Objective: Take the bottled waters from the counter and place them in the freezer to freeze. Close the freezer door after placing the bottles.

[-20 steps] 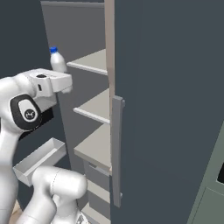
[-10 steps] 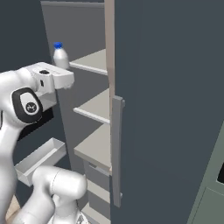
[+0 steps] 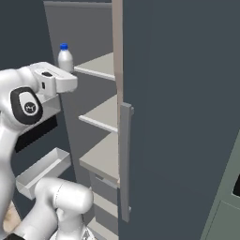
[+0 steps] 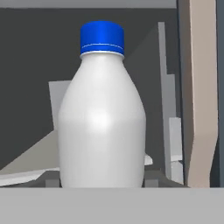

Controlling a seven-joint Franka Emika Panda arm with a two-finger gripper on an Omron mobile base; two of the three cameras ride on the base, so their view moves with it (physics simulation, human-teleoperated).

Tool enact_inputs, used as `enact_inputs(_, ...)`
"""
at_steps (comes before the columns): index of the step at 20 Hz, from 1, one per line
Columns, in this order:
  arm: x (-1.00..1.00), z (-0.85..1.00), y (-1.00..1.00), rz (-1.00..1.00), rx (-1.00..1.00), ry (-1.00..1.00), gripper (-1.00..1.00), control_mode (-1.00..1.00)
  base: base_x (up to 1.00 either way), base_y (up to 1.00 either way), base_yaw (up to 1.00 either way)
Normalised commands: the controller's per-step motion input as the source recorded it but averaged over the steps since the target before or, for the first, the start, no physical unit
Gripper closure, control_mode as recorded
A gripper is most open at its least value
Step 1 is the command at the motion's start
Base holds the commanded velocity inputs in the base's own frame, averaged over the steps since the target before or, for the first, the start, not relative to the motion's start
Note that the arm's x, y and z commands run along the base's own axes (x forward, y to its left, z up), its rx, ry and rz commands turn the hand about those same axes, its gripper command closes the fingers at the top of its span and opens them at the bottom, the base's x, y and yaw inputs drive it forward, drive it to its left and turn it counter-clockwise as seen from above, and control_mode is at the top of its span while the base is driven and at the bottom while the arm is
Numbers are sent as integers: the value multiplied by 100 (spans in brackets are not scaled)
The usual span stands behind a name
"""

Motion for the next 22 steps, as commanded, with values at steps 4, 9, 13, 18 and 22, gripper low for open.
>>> enact_inputs(4,22,6,0,2,-2,0,100,-100,0,0,0)
enact_inputs(9,26,7,-4,4,-1,0,100,-100,0,0,0)
enact_inputs(13,23,8,-17,3,0,1,100,-100,0,0,0)
enact_inputs(18,30,1,-15,2,0,1,100,-100,0,0,0)
enact_inputs(22,35,0,-11,0,0,2,100,-100,0,0,0)
